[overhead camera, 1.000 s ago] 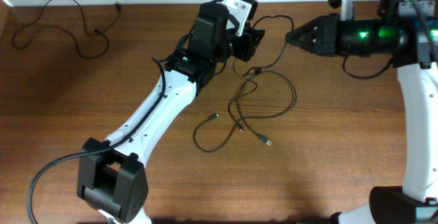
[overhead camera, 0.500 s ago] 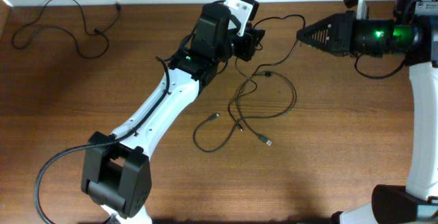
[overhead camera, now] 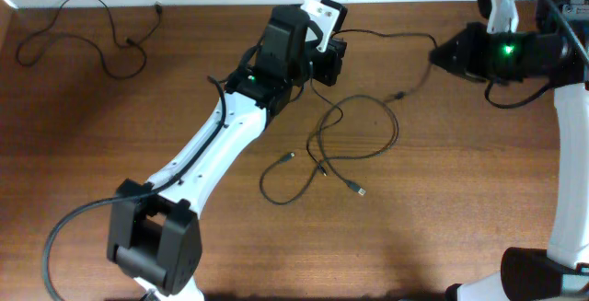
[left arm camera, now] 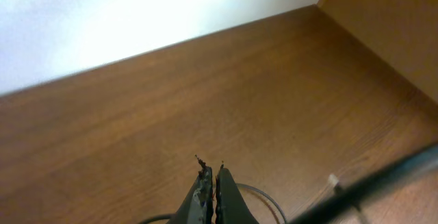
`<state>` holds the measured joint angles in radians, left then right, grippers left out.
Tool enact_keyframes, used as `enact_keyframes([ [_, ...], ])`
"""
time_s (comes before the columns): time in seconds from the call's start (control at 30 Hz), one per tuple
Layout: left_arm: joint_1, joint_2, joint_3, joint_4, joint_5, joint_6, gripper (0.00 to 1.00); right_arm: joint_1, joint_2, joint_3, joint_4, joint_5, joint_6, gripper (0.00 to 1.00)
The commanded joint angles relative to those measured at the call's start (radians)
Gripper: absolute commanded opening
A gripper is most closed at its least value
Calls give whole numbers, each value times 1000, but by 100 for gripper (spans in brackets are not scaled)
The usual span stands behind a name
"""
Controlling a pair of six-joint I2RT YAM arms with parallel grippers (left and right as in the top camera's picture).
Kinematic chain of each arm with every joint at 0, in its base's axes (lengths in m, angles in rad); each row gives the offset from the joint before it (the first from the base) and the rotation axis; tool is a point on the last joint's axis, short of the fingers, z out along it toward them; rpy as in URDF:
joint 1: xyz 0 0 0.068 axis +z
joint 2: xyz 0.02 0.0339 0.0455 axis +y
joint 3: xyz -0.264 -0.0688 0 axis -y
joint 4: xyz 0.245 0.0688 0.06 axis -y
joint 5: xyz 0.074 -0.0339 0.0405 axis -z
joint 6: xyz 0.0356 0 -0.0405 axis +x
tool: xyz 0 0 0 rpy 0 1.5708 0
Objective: Untangle cables
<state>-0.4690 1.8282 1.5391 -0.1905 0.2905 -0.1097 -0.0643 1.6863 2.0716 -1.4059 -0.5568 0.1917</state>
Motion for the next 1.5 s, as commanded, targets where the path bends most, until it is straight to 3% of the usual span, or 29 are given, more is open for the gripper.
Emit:
enact_keyframes([
  [0.0,16,-157,6,12,-11,58,0,-9,5,-7,-23,214,23,4],
  [0.4,16,-394,6,129,-10,58,0,-8,5,-7,-50,194,23,5],
  [0.6,16,-394,6,114,-11,58,0,-7,5,-7,-51,94,20,26],
  [0.8,16,-390,6,90,-125,58,0,4,5,-7,-57,-180,-161,48],
  [0.97,13,-353,6,2,-125,45,0,39,5,-7,-43,-388,-272,64],
  [1.07,-2,-340,6,-16,-121,-35,0,88,5,-7,-1,-390,-283,70],
  [1.33,-22,-340,6,-51,-123,-37,0,154,5,-7,70,-396,-292,76],
  [1.47,-22,-340,6,-69,-103,-180,0,182,5,-7,101,-367,-293,76],
])
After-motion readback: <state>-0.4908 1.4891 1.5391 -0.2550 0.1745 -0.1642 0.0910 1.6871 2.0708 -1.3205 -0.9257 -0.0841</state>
